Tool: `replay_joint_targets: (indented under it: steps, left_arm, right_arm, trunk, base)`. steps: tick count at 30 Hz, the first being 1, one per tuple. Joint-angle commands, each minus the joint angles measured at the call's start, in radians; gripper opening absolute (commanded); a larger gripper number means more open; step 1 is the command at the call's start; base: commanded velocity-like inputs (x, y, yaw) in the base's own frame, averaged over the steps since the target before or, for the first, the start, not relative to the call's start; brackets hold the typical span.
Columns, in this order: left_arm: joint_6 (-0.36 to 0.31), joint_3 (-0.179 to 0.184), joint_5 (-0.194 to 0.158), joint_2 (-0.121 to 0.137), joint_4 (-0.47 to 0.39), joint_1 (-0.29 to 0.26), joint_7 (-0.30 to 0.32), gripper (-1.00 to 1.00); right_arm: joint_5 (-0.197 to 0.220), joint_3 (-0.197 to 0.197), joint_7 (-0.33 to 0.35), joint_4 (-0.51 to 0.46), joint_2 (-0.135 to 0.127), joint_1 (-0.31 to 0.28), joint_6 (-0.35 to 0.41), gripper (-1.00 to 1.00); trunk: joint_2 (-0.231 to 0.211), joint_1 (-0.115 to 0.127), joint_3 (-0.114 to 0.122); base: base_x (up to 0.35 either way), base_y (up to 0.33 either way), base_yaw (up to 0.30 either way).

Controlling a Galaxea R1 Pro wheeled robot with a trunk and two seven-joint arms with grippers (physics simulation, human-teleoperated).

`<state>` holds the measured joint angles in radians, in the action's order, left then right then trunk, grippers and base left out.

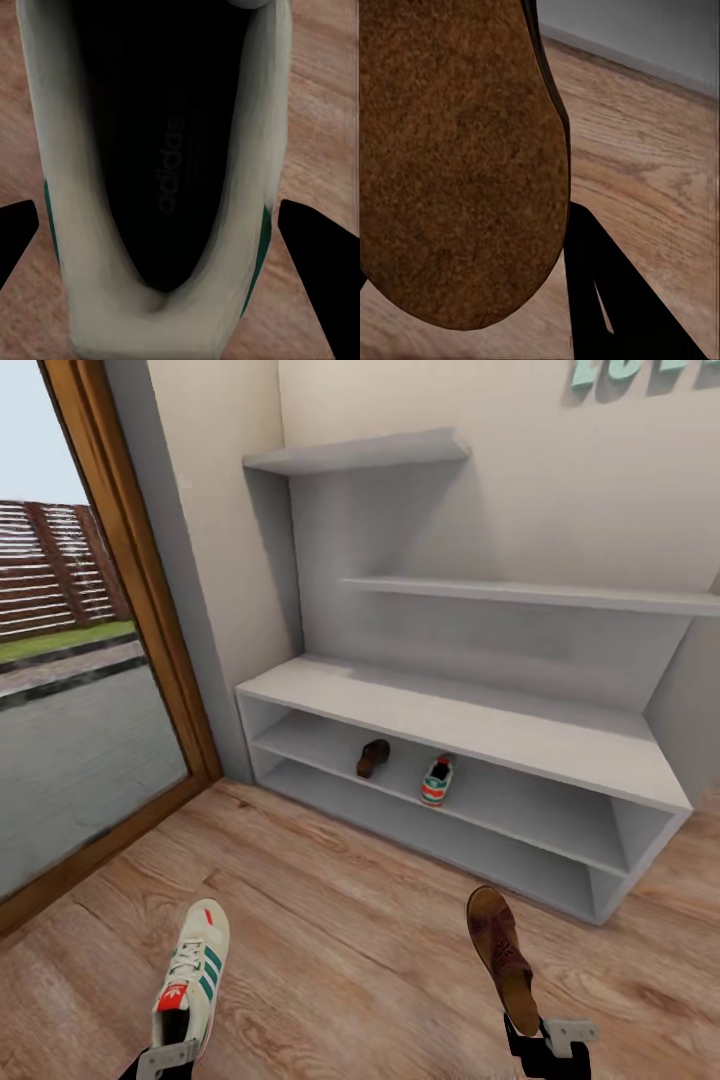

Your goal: Pick up the two gym shoes and the two sandals from the corridor floor and place them onto the hallstand (shoe rack) in the corridor, making sure they are on the rack and not on the floor. Arrange them so the two gym shoes are next to each other and the two sandals are next to each other.

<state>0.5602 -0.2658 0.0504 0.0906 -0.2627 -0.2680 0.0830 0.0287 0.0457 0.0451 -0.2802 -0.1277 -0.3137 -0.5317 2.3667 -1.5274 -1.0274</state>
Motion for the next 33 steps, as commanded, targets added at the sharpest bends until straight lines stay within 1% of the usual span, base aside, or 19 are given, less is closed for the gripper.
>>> replay_joint_targets:
  steps: [1,12,18,33]
  left_arm:
    - [0.003,-0.009,0.005,0.000,0.000,0.000,0.008,-1.00]
    - [0.003,-0.009,0.005,0.000,0.000,0.000,0.008,-1.00]
    - [0.003,-0.009,0.005,0.000,0.001,0.000,0.008,-1.00]
    - [0.003,-0.009,0.005,0.000,0.002,0.000,0.008,-1.00]
  right_arm:
    - [0.007,0.003,0.005,0.001,0.000,-0.001,-0.002,-1.00]
    - [0.007,0.003,0.005,0.001,0.000,-0.001,-0.002,-1.00]
    - [0.007,0.003,0.005,0.001,0.000,-0.001,-0.002,-1.00]
    - [0.007,0.003,0.006,0.001,0.000,-0.001,-0.002,-1.00]
  trunk:
    - [0.000,0.000,-0.001]
    - [0.000,0.000,-0.001]
    - [0.000,0.000,-0.001]
    - [0.000,0.000,-0.001]
  base:
    - [0.000,0.116,-0.266]
    - [0.000,0.259,-0.266]
    - [0.000,0.053,-0.266]
    - [0.000,0.002,-0.266]
